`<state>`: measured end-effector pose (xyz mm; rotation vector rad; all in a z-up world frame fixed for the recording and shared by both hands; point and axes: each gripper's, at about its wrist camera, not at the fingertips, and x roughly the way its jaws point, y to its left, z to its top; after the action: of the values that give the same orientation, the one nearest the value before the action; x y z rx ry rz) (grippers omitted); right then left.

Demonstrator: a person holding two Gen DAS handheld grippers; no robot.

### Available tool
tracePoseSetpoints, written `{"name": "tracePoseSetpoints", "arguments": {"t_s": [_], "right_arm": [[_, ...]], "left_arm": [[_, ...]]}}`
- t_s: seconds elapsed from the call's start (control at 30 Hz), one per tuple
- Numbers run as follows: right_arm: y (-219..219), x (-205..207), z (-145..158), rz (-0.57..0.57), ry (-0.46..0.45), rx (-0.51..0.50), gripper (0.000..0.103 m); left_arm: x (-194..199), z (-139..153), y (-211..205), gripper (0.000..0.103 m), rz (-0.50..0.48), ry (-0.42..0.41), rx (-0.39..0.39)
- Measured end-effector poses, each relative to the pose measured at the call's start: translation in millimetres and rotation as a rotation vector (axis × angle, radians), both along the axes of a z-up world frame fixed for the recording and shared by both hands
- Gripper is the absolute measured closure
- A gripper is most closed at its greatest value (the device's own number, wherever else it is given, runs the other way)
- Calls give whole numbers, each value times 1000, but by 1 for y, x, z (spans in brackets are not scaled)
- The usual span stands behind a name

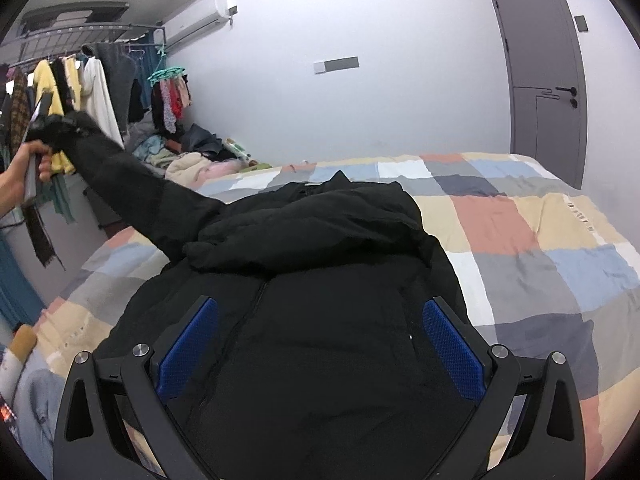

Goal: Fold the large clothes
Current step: 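Lift the held sleeve and carry it across the jacket body toward the right gripper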

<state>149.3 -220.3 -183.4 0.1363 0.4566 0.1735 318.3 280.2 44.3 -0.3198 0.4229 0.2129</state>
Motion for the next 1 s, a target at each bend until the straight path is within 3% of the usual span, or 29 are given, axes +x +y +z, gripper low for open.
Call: {"name": "tracePoseSetpoints", "arguments": {"t_s": [0.2,0.5,0.73,1.0], "right_arm": [[-16,-8,5,-6,-27,9,0],[-32,-14,7,-17,-38,24,0],[-40,-8,4,-13,-33,19,0],[-52,9,-5,-8,-10,32,0]], "left_arm": [[10,19,-70,95,-72,-5,50],[26,14,-184,95,-193,11,108],[54,-20,-283,94,-308,52,120],[93,-86,-377,94,-428,127,132]]}}
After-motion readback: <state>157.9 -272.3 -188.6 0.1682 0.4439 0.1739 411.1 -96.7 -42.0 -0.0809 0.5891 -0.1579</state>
